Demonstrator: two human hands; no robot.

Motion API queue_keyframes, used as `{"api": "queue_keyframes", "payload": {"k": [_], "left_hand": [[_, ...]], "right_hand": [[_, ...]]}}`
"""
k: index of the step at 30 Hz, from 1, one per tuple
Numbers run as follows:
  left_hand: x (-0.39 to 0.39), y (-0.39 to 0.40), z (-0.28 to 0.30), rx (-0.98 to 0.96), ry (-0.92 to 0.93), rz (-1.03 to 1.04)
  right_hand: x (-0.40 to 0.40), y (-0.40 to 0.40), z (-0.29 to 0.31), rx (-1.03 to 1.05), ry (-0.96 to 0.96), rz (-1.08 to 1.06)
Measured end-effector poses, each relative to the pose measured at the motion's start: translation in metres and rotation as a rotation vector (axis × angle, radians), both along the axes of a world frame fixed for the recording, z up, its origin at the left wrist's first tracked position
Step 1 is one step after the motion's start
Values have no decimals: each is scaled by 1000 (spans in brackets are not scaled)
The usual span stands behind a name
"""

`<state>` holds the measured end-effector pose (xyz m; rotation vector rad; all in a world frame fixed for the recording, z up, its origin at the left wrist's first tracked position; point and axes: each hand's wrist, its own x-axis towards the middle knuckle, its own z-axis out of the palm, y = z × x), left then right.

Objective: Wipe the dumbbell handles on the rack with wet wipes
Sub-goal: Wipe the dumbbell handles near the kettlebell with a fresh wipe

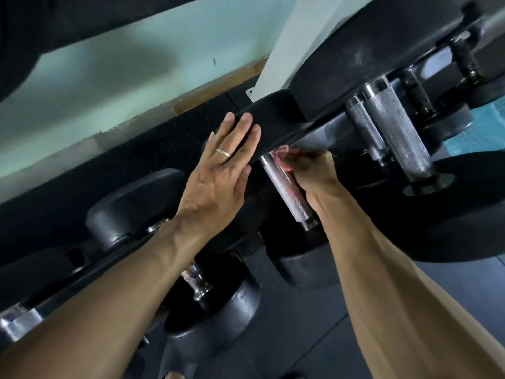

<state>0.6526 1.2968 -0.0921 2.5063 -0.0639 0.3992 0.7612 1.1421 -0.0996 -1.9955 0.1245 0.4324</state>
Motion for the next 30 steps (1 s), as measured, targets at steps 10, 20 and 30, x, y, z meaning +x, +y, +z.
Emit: {"api": "queue_keyframes", "payload": {"k": [10,20,30], "left_hand": [[0,1,0,-39,-4,-14],[-1,8,1,-66,27,-63],[0,10,1,-111,25,-80]], "right_hand": [[-17,14,7,-193,-379,55],[-39,20,-1,-417,-544,162],[-49,-5,13,-339,-228,84]]}}
